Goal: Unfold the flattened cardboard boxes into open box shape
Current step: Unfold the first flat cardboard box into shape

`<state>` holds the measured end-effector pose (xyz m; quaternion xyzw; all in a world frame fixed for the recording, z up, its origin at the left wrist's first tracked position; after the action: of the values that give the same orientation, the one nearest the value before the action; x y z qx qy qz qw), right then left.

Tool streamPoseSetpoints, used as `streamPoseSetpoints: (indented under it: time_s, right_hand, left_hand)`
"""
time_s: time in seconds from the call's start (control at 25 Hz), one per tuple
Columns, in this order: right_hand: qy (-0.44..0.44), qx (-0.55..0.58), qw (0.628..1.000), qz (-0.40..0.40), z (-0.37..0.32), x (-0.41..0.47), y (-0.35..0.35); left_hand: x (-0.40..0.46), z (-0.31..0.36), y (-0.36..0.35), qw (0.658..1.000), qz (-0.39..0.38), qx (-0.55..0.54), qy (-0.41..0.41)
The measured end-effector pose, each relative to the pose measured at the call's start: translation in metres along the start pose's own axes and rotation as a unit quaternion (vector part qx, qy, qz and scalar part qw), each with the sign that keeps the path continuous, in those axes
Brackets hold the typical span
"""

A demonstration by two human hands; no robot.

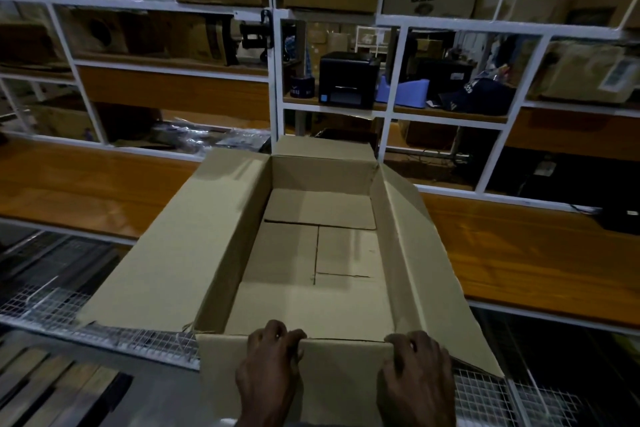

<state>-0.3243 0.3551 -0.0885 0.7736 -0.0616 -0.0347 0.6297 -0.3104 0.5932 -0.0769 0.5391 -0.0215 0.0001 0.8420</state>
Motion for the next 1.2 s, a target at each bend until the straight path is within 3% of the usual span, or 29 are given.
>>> streamPoseSetpoints:
  time_s: [0.56, 0.96, 1.2]
  right_hand:
    - [0.093, 0.02, 0.995, 0.042, -0.009, -0.025, 0.002]
    - [0.131, -0.044, 0.987, -0.08, -0.047, -0.029, -0.022]
    - [0.146, -0.062, 0.986, -0.056, -0.056, -0.017, -0.022]
  left_hand:
    - [-0.021, 0.0, 0.007, 1.0, 0.017, 0.011, 0.012]
    - [-0.02, 0.003, -0.006, 0.999, 0.021, 0.033, 0.023]
    - [-0.005, -0.003, -0.005, 0.999, 0.023, 0.023, -0.005]
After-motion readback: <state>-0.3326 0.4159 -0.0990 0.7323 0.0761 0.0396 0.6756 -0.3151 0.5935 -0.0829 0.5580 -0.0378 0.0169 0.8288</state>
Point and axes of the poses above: each hand's wrist, its own x-axis towards the middle knuckle, its own y-axis out of the back of the hand, z = x × y, the point moved 2 cm from there along x, towards the middle knuckle, and after that the axes turned 14 degrees about -z, right-handed, at the moved point
